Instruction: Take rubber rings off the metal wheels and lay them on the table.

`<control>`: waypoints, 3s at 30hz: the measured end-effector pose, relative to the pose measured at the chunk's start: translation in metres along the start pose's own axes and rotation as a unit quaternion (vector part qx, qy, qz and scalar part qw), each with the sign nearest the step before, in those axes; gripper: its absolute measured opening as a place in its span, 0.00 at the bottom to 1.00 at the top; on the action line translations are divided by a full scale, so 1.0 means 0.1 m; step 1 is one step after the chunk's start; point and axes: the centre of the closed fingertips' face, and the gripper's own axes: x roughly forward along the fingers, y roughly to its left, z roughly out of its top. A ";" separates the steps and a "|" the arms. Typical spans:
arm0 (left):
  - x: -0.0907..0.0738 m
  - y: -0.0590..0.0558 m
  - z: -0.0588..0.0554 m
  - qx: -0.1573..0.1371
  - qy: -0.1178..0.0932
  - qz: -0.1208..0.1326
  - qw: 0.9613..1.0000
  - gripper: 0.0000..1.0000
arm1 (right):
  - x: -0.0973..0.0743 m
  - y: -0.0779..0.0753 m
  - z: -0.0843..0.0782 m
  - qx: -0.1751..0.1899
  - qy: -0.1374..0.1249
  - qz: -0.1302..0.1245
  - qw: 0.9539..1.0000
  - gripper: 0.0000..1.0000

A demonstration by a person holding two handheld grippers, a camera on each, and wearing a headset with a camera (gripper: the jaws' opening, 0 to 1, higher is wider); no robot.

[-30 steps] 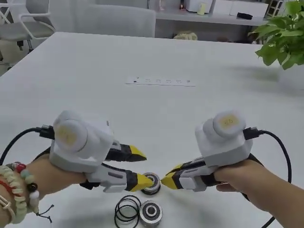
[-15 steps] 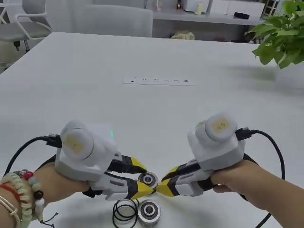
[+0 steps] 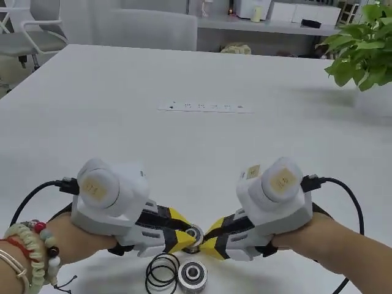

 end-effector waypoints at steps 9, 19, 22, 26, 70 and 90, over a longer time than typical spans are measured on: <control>0.00 0.01 -0.01 0.004 -0.002 0.003 1.000 0.08 | 0.02 -0.09 0.00 0.037 -0.019 -0.012 0.999 0.00; -0.01 0.01 -0.01 0.009 -0.001 0.008 1.000 0.08 | -0.02 -0.13 0.00 0.344 -0.056 0.019 0.937 0.00; -0.01 0.01 0.00 0.010 -0.001 0.008 1.000 0.08 | -0.07 -0.18 0.07 0.378 -0.087 0.029 0.921 0.00; -0.01 0.01 0.00 0.011 -0.003 0.011 1.000 0.08 | -0.10 -0.16 0.12 0.389 -0.100 0.036 0.915 0.00; -0.42 0.01 0.44 -0.007 -0.014 -0.005 1.000 0.44 | -0.23 -0.03 0.57 0.348 -0.137 0.057 0.926 0.00; -1.17 -0.32 0.86 0.067 -0.065 0.033 0.995 0.61 | -0.46 0.08 0.97 0.312 -0.207 0.088 0.923 0.00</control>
